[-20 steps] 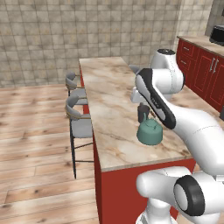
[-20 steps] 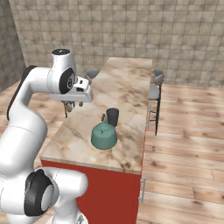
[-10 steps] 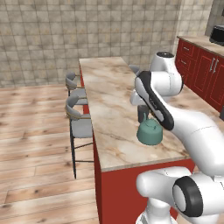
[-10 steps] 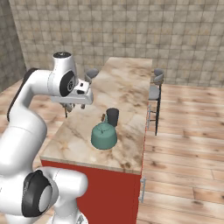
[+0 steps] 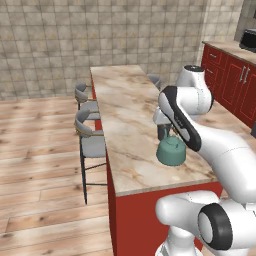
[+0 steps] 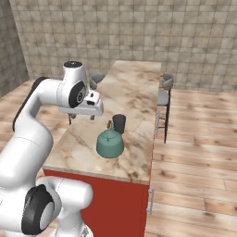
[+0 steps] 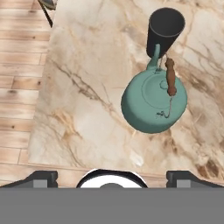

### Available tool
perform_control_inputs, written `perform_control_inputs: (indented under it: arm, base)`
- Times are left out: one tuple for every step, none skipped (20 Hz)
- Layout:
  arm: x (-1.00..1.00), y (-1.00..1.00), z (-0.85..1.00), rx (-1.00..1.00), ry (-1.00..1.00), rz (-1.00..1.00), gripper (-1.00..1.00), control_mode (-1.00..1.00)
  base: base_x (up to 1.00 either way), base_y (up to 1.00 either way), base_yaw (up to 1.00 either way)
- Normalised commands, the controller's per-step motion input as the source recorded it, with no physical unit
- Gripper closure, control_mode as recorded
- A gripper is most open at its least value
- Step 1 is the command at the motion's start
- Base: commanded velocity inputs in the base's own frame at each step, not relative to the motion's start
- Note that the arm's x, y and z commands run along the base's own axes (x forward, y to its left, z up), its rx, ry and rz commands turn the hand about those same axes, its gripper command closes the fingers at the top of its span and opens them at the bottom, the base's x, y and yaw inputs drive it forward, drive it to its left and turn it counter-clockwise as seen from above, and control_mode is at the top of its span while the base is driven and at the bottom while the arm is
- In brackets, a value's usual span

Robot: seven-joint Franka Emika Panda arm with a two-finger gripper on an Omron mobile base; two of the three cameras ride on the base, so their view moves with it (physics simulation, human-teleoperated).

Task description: Pick the kettle and glass cup and place them in the sink. Then turn on the water.

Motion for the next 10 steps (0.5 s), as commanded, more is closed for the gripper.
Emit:
perform_control_inputs:
  arm:
    - [0.0,-0.25,-0.07,0.03,0.0,0.0,-1.0,-1.0]
    - [0.0,-0.26,-0.07,0.03,0.0,0.0,-1.0,-1.0]
    - [0.0,-0.3,-0.08,0.04,0.0,0.0,-1.0,-1.0]
    - [0.0,-0.29,-0.08,0.03,0.0,0.0,-1.0,-1.0]
    - [0.0,-0.29,-0.09,0.03,0.0,0.0,-1.0,-1.0]
    - [0.0,-0.28,-0.06,0.03,0.0,0.0,-1.0,-1.0]
    - [0.0,-0.27,-0.01,0.05,0.0,0.0,-1.0,-1.0]
    - [0.0,-0.24,0.0,0.04,0.01,0.0,-1.0,-1.0]
    - [0.0,-0.24,0.0,0.04,0.0,0.0,-1.0,-1.0]
    - [0.0,-0.23,0.0,0.02,0.0,0.0,-1.0,-1.0]
  base:
    - [0.0,0.0,0.0]
    - [0.0,0.0,0.0]
    - [0.0,0.0,0.0]
    - [0.0,0.0,0.0]
    - [0.0,0.0,0.0]
    - [0.0,0.0,0.0]
    - [0.0,0.0,0.0]
    - [0.0,0.0,0.0]
    - [0.0,0.0,0.0]
    - [0.0,0.0,0.0]
